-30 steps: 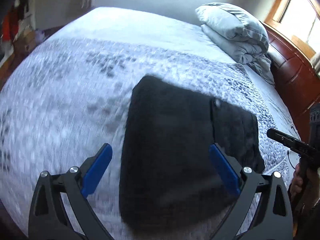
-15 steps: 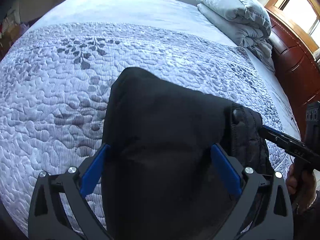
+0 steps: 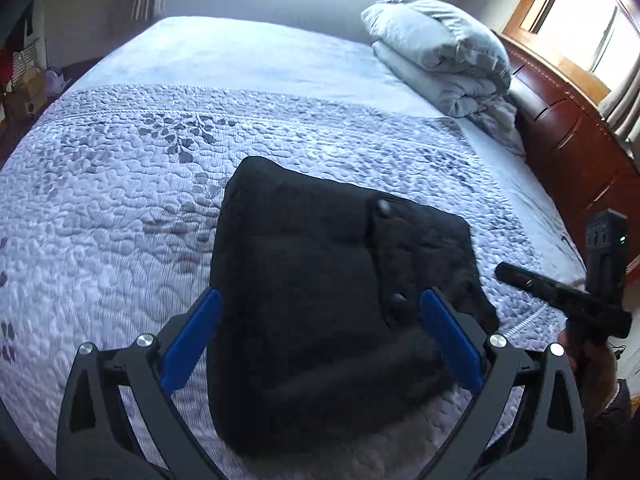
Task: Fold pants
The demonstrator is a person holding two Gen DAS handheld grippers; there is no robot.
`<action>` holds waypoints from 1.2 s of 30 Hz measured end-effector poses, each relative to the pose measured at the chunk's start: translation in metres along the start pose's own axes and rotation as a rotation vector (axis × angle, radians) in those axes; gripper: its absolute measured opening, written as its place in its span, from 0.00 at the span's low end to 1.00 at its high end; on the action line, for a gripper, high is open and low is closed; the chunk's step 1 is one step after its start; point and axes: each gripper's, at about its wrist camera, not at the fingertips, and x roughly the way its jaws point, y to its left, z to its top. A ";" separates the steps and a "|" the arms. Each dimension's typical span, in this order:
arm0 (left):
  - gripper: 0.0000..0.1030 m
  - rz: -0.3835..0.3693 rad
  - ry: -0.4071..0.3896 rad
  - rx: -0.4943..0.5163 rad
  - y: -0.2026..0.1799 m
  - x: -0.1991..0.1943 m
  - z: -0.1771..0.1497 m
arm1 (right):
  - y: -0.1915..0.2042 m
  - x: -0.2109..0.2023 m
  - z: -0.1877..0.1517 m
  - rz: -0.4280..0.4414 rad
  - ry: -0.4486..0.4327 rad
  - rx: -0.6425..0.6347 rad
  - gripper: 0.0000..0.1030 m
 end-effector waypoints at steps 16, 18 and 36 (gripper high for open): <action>0.96 0.037 -0.066 0.044 -0.014 -0.054 -0.024 | 0.005 0.009 -0.035 -0.021 0.068 -0.033 0.54; 0.96 0.044 -0.070 0.058 -0.016 -0.056 -0.023 | -0.003 0.003 -0.031 0.015 0.054 0.008 0.57; 0.96 -0.197 0.226 -0.154 0.098 0.030 -0.007 | -0.114 0.019 -0.011 0.212 0.065 0.362 0.82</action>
